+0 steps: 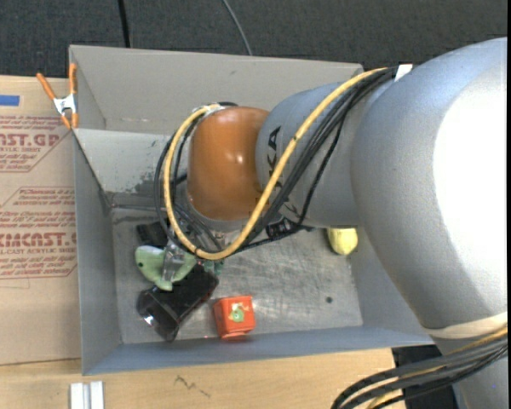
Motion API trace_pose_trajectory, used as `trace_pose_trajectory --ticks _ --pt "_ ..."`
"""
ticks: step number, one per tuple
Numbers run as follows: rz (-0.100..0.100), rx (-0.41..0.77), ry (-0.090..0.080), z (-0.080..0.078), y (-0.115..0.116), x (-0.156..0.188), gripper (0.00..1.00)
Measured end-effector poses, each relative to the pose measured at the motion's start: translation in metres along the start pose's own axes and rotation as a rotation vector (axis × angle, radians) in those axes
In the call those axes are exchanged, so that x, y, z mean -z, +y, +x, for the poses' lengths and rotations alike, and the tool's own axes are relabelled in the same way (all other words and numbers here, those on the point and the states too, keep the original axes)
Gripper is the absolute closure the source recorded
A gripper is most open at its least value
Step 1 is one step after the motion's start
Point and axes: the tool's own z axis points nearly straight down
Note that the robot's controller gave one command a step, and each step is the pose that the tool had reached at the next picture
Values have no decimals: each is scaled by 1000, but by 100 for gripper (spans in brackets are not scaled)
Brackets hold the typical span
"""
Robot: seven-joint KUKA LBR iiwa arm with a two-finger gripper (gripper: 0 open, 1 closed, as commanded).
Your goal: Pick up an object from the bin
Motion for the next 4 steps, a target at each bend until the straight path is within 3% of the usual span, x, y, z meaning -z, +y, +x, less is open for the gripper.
trace_pose_trajectory --ticks 4 --pt "0 0 0 0 0 0 100"
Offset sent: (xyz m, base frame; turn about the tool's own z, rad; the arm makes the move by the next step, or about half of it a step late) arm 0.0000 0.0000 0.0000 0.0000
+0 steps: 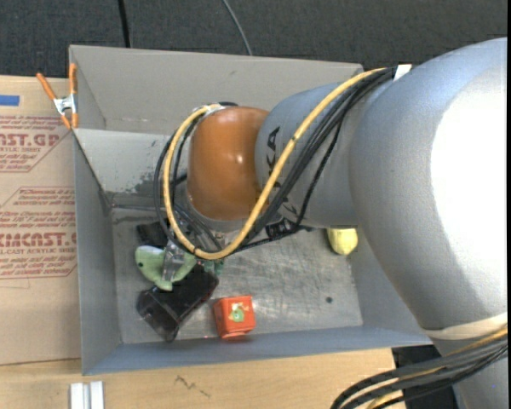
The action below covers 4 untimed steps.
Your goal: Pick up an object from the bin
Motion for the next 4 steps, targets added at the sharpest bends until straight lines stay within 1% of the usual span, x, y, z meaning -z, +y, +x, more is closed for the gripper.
trace_pose_trajectory --ticks 4 --pt "0 0 0 0 0 0 100"
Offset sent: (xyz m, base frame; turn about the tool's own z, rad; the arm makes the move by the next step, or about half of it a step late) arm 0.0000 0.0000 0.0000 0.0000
